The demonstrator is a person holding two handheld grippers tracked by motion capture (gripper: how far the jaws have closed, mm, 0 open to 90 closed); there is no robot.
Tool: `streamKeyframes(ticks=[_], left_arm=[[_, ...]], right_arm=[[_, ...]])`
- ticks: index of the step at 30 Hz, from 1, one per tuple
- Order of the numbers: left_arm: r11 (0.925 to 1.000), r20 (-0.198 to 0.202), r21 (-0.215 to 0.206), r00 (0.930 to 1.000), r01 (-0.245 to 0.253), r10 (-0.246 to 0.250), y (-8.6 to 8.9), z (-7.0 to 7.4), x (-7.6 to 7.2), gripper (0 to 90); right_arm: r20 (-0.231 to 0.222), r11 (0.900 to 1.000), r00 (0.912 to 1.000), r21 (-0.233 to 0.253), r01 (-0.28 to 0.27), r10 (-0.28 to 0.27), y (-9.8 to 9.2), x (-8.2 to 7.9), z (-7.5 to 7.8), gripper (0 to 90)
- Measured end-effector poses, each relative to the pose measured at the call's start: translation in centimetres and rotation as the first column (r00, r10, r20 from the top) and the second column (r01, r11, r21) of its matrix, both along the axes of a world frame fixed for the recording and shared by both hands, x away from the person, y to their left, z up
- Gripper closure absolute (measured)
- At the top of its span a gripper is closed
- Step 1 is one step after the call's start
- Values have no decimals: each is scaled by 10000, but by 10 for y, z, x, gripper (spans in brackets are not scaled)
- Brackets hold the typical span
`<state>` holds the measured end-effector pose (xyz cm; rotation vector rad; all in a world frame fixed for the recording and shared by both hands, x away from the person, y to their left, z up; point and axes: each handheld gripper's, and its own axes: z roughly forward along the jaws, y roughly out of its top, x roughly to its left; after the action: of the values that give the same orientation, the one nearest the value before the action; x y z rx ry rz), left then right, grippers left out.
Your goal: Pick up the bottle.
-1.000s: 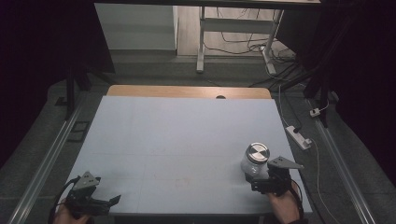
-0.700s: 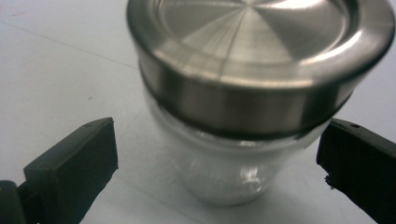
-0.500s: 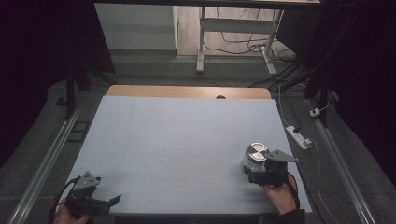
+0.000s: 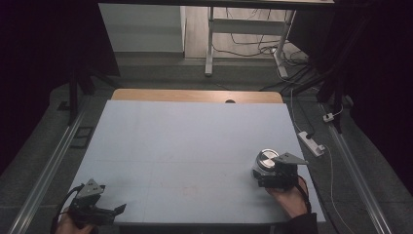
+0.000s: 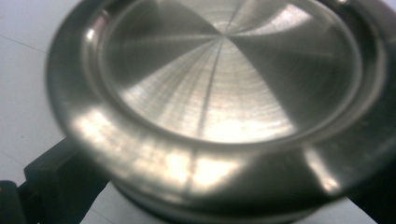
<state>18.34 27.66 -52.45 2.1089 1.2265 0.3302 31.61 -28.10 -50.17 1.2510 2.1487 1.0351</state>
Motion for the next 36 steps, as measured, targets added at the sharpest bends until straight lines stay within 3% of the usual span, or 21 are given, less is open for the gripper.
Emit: streamKeyframes(ticks=[9, 25, 29, 36], left_arm=[[10000, -24, 5, 10000, -12, 12, 0, 0, 0, 0], [10000, -44, 27, 10000, 64, -64, 0, 0, 1, 0], [10000, -48, 28, 10000, 69, -69, 0, 0, 1, 0], [10000, -51, 12, 10000, 55, -55, 0, 0, 1, 0]], right_arm=[[-85, 9997, 9997, -51, -246, 245, 0, 1, 1, 141], [-199, 9998, 9997, -181, -115, 111, 1, 1, 4, 151], [-321, 9996, 9993, 235, -181, 188, -2, 1, 6, 152], [42, 9979, 9982, 262, -591, 590, 5, -3, 12, 153]])
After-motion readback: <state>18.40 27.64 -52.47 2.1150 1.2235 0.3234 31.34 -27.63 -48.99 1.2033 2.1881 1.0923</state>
